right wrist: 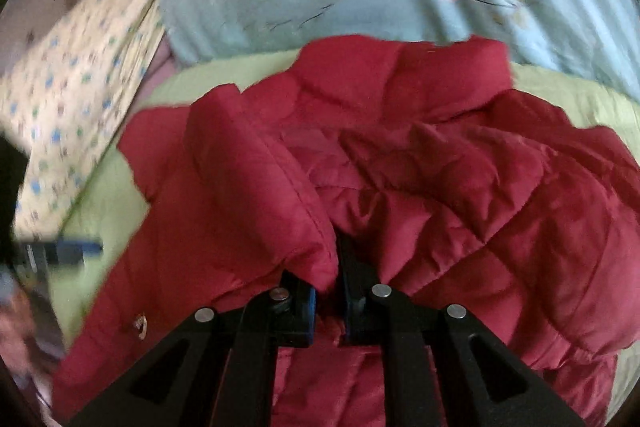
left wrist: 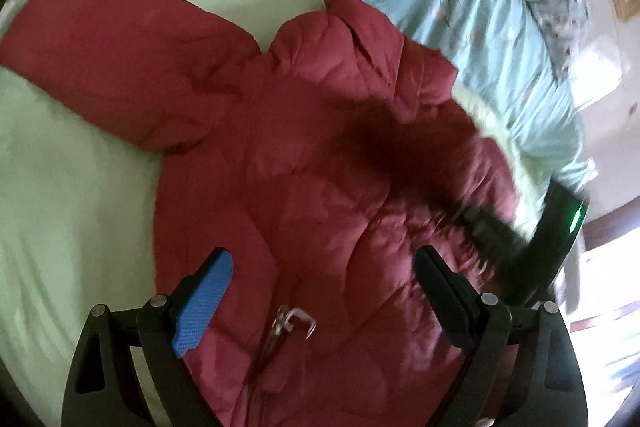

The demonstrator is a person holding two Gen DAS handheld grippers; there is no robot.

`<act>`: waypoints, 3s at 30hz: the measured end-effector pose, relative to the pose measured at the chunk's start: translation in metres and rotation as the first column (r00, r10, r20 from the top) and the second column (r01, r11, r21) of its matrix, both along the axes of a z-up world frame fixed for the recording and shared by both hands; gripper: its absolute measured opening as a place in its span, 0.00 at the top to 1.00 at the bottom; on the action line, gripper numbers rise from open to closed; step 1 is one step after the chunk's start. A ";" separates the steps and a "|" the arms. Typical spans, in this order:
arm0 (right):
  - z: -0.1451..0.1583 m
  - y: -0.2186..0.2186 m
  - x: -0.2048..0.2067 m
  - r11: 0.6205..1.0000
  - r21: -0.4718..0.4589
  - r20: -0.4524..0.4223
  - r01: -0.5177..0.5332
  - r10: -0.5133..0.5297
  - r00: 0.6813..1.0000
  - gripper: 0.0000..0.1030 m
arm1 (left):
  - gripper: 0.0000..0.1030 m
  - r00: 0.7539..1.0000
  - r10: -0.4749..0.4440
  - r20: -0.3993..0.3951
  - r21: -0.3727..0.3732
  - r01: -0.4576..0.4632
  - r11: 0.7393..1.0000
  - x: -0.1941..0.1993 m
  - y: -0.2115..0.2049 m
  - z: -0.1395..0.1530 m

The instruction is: Fold large clothes

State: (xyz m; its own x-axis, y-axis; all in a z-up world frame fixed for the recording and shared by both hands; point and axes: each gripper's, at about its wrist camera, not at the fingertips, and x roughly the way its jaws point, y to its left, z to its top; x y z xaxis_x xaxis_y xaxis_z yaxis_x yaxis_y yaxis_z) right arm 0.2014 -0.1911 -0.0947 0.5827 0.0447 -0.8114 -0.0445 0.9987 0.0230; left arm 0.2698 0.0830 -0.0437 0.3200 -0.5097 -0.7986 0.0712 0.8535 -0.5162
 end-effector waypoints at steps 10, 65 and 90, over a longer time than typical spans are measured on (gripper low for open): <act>-0.029 0.045 -0.009 0.980 -0.152 -0.022 -0.128 0.126 0.992 0.84 | 0.12 0.972 -0.053 -0.230 -0.304 -0.020 0.953 0.093 -0.002 -0.068; 0.005 -0.109 0.004 0.933 -0.096 0.003 0.348 -0.349 0.937 0.30 | 0.63 0.961 -0.195 0.194 0.338 0.121 0.933 0.051 -0.096 -0.069; -0.042 -0.069 0.025 0.956 -0.157 -0.089 0.246 -0.262 0.961 0.28 | 0.63 0.970 -0.175 0.168 0.333 0.111 0.936 0.063 -0.078 -0.091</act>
State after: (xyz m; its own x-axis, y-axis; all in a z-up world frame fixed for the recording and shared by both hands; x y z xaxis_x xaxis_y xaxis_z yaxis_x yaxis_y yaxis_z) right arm 0.2260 -0.2603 -0.1370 0.4682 -0.2148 -0.8571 0.2061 0.9698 -0.1305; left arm 0.3332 0.0048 -0.1345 0.4259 -0.2907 -0.8568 0.2756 0.9437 -0.1831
